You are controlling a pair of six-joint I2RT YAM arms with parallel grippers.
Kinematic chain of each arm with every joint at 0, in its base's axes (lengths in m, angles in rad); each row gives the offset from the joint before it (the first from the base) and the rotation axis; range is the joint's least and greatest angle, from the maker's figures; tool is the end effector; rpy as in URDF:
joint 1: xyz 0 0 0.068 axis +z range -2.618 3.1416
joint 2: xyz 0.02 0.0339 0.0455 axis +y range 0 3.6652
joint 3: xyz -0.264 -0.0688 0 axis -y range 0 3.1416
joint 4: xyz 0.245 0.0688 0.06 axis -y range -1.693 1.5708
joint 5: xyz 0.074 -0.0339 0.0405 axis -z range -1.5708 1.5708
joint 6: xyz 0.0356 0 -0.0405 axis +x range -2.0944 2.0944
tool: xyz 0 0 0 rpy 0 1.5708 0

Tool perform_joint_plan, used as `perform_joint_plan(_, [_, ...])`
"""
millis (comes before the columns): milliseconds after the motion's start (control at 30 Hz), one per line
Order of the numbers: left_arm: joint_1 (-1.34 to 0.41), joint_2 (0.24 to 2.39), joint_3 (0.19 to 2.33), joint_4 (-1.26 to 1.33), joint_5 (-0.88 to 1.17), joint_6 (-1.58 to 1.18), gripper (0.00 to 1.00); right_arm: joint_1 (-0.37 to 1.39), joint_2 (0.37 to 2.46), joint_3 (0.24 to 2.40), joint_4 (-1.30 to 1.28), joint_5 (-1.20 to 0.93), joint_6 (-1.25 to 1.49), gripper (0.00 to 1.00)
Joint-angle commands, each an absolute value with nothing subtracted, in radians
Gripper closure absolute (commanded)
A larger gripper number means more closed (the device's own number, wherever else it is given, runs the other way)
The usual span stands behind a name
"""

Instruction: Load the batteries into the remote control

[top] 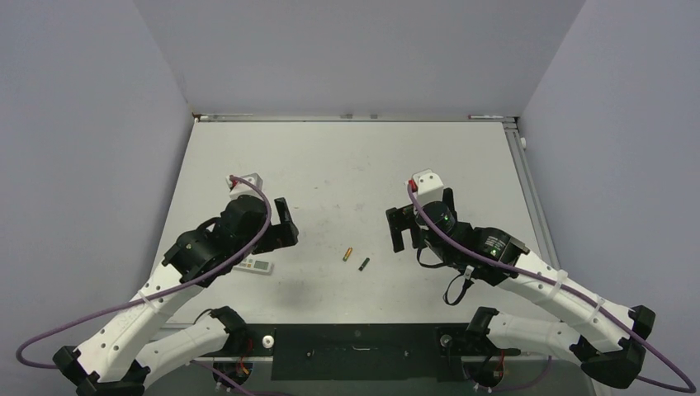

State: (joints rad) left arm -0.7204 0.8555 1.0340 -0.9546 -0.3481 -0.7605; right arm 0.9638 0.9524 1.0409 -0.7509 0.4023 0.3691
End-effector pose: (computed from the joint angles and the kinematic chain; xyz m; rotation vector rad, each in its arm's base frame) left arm 0.1238 -0.0925 0.3401 -0.2167 2.3053 -0.3541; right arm 0.1198 0.1480 0.3444 -0.4308 2.1461 0.3083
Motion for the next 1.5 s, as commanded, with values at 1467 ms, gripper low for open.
perform_joint_plan(1467, [-0.076, 1.225, 0.821, -0.958, -0.23, -1.006, 0.04, 0.979, 1.062, 0.983, -0.673, 0.294, 0.39, 0.04])
